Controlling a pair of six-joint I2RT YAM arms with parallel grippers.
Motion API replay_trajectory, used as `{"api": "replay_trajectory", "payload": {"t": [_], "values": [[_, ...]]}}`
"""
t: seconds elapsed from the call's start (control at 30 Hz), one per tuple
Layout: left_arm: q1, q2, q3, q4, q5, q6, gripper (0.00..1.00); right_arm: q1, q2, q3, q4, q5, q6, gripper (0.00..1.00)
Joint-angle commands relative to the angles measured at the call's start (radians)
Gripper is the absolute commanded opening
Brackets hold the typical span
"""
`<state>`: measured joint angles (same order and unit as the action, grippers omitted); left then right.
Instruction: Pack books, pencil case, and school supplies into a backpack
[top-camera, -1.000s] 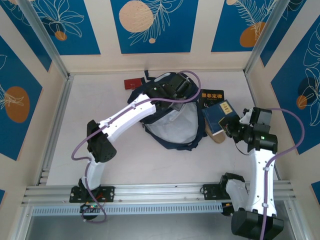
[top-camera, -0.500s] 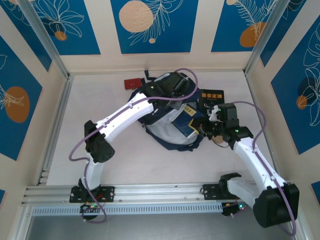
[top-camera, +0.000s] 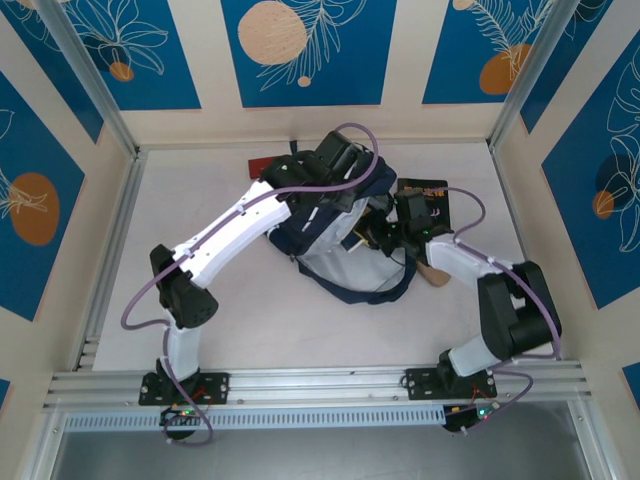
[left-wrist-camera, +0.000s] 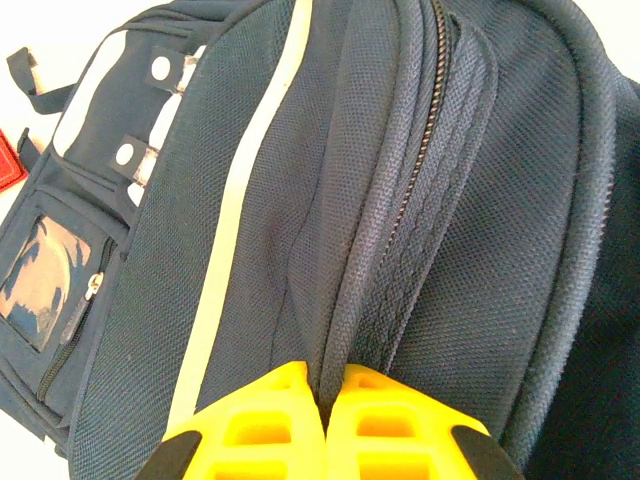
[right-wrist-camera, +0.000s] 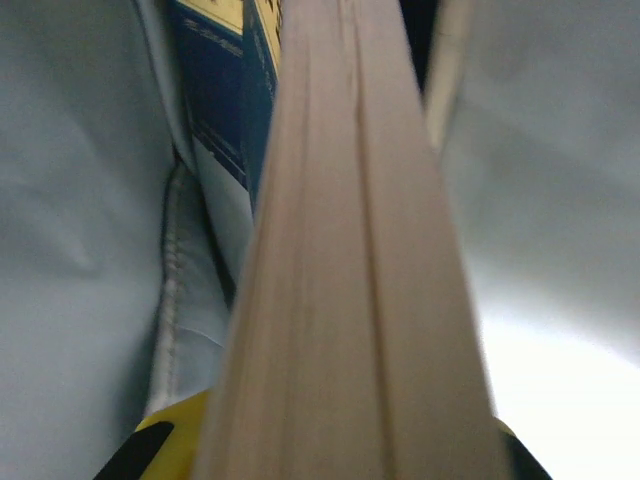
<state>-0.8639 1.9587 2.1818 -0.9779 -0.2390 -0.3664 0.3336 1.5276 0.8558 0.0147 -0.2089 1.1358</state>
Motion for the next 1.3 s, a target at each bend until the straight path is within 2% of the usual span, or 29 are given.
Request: {"api": "replay_trajectory", "payload": {"t": [0.0, 0.2, 0.43, 0.57, 0.63, 0.73, 0.87, 1.0, 1.2, 1.23, 1.27], "values": [[0.020, -0.090, 0.051, 0.062, 0.005, -0.037, 0.00, 0.028, 0.082, 0.088, 0.067, -0.008, 0.028, 0.14], [0.046, -0.110, 0.008, 0.080, 0.030, -0.065, 0.00, 0.045, 0.196, 0.177, 0.128, -0.044, 0.056, 0.27], [0.078, -0.133, -0.050, 0.104, 0.052, -0.084, 0.00, 0.036, 0.197, 0.196, 0.151, -0.112, 0.090, 0.54], [0.097, -0.133, -0.072, 0.100, 0.045, -0.078, 0.00, 0.032, 0.134, 0.173, 0.039, -0.100, 0.089, 0.71], [0.108, -0.135, -0.090, 0.095, 0.038, -0.074, 0.00, 0.033, 0.092, 0.157, -0.049, -0.077, 0.078, 0.76], [0.124, -0.150, -0.135, 0.094, 0.016, -0.071, 0.00, 0.034, 0.013, 0.142, -0.197, -0.046, 0.036, 0.78], [0.151, -0.199, -0.238, 0.101, 0.000, -0.068, 0.00, 0.057, -0.138, 0.088, -0.352, -0.013, -0.037, 0.76], [0.159, -0.282, -0.384, 0.123, 0.025, -0.057, 0.00, 0.078, -0.290, 0.042, -0.538, 0.099, -0.124, 0.74], [0.159, -0.419, -0.632, 0.164, 0.129, -0.029, 0.00, 0.021, -0.411, 0.027, -0.714, 0.292, -0.229, 0.73], [0.159, -0.438, -0.669, 0.166, 0.149, -0.026, 0.03, -0.001, -0.410, 0.035, -0.728, 0.307, -0.246, 0.73], [0.159, -0.453, -0.704, 0.165, 0.164, -0.030, 0.15, -0.020, -0.406, 0.046, -0.733, 0.320, -0.269, 0.73]]}}
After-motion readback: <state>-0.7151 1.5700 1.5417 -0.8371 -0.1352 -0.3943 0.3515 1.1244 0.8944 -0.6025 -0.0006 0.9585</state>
